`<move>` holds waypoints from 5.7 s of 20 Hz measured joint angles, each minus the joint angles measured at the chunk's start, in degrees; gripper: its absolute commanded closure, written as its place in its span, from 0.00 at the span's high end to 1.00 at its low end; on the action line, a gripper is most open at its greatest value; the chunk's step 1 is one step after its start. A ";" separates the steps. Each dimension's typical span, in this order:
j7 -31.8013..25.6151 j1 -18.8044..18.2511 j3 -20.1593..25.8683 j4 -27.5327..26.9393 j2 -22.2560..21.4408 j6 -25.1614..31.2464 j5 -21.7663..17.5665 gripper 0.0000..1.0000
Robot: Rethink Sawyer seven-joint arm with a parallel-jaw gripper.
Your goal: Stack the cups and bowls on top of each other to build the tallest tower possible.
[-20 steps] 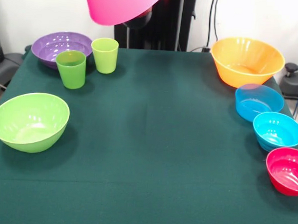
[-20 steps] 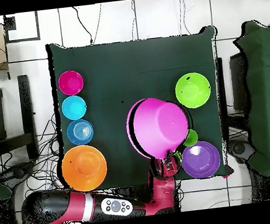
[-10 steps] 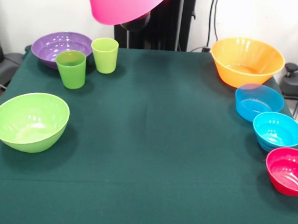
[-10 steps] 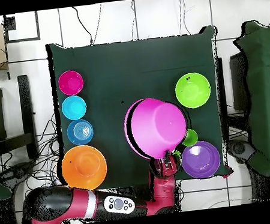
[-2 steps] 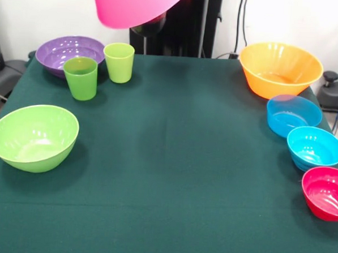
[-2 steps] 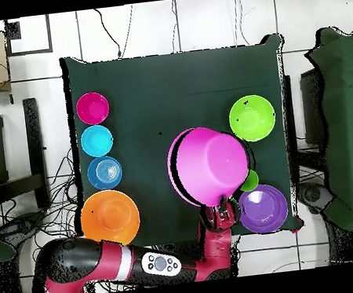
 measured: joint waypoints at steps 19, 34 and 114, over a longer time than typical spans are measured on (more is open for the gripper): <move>0.00 -6.04 0.29 -4.16 0.00 -7.55 2.50 0.00; 0.00 -6.26 0.84 -4.14 -0.20 -10.85 4.86 0.00; 0.00 -4.04 5.19 -1.24 -3.34 -9.64 -7.86 1.00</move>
